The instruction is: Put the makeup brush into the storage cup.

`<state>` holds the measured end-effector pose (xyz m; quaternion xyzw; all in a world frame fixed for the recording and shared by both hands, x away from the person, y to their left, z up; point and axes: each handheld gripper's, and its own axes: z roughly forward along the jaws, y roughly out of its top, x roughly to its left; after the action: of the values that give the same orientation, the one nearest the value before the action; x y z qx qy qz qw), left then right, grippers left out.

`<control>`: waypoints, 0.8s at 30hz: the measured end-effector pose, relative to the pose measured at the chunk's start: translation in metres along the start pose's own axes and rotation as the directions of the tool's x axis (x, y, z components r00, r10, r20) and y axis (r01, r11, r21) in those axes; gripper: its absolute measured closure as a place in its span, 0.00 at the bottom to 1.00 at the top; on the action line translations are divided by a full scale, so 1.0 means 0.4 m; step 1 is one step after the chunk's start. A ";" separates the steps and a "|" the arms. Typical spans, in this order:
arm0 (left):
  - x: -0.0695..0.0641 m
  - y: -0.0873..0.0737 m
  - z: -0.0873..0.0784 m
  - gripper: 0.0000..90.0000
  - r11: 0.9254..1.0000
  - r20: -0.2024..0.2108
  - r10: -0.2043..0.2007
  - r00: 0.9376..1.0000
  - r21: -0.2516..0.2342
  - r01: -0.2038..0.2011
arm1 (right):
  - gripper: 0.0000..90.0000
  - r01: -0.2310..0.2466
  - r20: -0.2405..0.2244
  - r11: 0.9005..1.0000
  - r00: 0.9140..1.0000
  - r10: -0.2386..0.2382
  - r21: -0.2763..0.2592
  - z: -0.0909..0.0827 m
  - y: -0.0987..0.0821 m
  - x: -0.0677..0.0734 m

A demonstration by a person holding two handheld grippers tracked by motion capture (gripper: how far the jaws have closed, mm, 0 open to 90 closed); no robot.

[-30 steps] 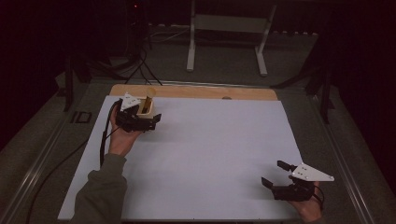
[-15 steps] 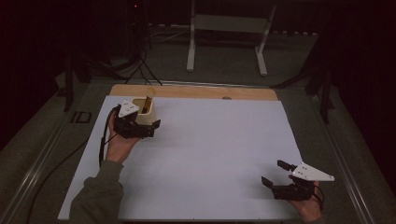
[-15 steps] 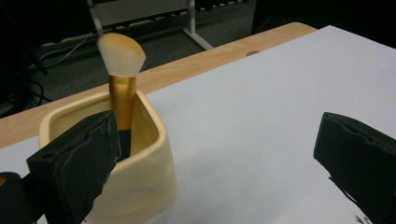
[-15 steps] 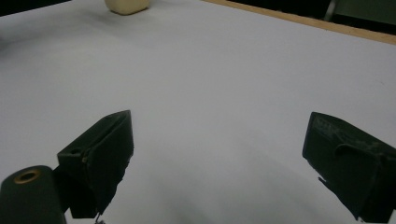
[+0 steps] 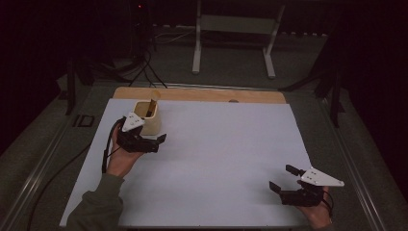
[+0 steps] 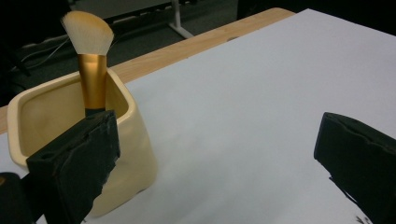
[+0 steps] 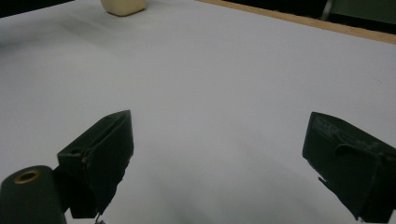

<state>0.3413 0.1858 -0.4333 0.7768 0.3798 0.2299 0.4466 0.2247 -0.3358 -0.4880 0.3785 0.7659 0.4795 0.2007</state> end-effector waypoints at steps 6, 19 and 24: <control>-0.009 -0.018 -0.024 0.02 1.000 0.014 -0.004 1.000 -0.015 0.004 | 0.10 -0.002 0.003 1.000 1.000 0.002 0.003 0.002 0.000 0.000; -0.030 -0.103 -0.092 0.02 0.998 0.033 -0.028 0.999 -0.050 0.030 | 0.10 -0.012 0.016 1.000 1.000 0.012 -0.001 0.006 -0.003 -0.001; -0.033 -0.151 -0.122 0.02 0.998 0.037 -0.047 0.998 -0.041 0.049 | 0.10 -0.012 0.020 1.000 1.000 0.012 -0.001 0.008 -0.003 -0.001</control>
<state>0.2761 0.2195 -0.4618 0.7620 0.3854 0.2132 0.4747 0.2267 -0.3347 -0.4907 0.3877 0.7615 0.4771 0.2056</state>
